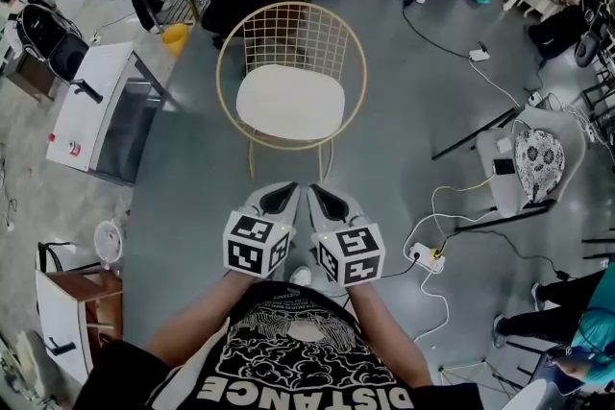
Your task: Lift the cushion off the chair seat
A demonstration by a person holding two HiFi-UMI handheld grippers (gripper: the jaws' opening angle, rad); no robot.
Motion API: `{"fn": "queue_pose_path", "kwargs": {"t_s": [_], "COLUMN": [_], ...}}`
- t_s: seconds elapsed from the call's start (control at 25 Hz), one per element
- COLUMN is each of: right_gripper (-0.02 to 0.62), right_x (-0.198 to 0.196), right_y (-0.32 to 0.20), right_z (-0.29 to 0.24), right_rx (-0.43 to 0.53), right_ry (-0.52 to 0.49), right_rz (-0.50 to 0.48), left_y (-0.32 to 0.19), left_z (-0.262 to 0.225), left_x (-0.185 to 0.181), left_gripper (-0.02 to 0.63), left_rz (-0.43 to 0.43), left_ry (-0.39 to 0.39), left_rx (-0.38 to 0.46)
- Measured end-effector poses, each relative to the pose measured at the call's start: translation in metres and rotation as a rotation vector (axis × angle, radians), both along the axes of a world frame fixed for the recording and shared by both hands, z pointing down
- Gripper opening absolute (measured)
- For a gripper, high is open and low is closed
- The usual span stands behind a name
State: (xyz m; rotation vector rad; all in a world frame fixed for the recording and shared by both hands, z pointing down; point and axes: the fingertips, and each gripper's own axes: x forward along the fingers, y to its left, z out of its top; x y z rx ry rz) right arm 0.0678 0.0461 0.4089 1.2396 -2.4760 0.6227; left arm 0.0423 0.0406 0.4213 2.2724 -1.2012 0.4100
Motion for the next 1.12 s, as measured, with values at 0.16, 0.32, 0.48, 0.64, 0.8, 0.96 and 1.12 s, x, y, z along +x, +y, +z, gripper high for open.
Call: {"fn": "queue_pose_path", "kwargs": {"t_s": [0.16, 0.32, 0.48, 0.64, 0.8, 0.96, 1.12], "right_gripper": [0.000, 0.000, 0.000, 0.000, 0.000, 0.000, 0.000], "right_x": [-0.005, -0.014, -0.021, -0.031, -0.041, -0.049, -0.055], "right_y": [-0.034, -0.069, -0.104, -0.129, -0.148, -0.162, -0.170], "right_z": [0.005, 0.013, 0.018, 0.022, 0.024, 0.026, 0.030], "right_rx": [-0.010, -0.037, -0.067, -0.085, -0.095, -0.099, -0.106], "right_ry": [0.006, 0.028, 0.044, 0.087, 0.122, 0.139, 0.153], "right_rz": [0.002, 0.013, 0.048, 0.057, 0.057, 0.059, 0.054], "left_y": [-0.034, -0.072, -0.105, -0.130, -0.150, -0.167, -0.175], "left_z": [0.006, 0.015, 0.025, 0.033, 0.036, 0.037, 0.041], "left_x": [-0.005, -0.013, -0.025, -0.035, -0.043, -0.050, -0.054], "left_gripper": [-0.005, -0.005, -0.005, -0.005, -0.005, -0.003, -0.003], "left_rz": [0.002, 0.021, 0.045, 0.059, 0.066, 0.070, 0.066], "left_ry": [0.013, 0.023, 0.036, 0.068, 0.102, 0.128, 0.162], "left_rx": [-0.012, -0.025, -0.046, -0.067, -0.078, -0.078, -0.093]}}
